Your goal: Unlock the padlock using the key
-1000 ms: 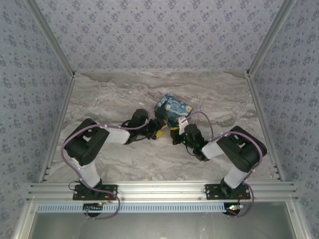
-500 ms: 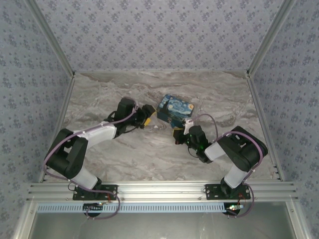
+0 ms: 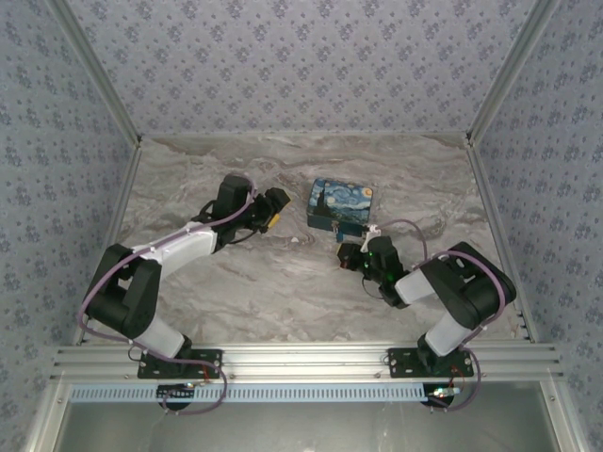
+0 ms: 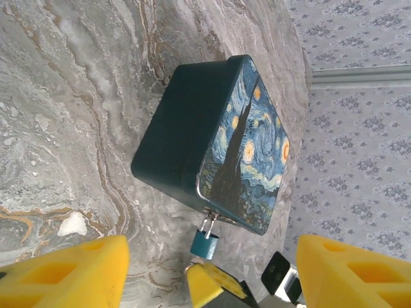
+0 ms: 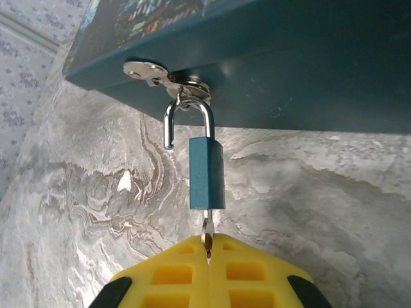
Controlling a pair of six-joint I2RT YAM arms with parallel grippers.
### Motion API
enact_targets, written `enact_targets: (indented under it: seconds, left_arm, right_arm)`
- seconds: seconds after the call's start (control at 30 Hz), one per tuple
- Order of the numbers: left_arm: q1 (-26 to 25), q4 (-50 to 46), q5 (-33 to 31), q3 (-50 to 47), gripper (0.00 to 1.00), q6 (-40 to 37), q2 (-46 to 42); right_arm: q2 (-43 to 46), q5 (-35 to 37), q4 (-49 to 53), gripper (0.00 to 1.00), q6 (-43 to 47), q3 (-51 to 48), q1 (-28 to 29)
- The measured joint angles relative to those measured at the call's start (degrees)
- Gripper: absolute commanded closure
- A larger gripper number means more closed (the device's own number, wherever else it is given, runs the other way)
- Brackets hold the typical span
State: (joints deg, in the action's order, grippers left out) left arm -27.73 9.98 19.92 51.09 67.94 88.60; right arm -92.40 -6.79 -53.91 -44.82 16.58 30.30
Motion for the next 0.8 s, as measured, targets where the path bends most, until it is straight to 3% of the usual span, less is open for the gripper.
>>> enact_targets:
  seconds: [0.2,0.43,0.7,0.8]
  left_arm:
    - [0.7,-0.85,0.22,1.66,0.31,-1.36,1.36]
    - [0.79,-2.43,0.22,3.45,0.3,-3.45,1.88]
    - [1.22,-5.64,1.79,9.99,0.21,-9.22,6.51]
    - [1.38,-7.3,3.34,13.92,0.2,-12.15,10.12]
  right_arm:
    - [4.48,1.62,5.2,0.61,-1.55,-2.47,-0.92]
    - [14.12,2.54,14.16,0.44,0.2,-2.78,-2.51]
    - [28.33,0.31,25.27,0.05,5.05,-2.34,-7.19]
    - [32.61,-1.73,29.83,0.0,6.32,-1.7,-8.39]
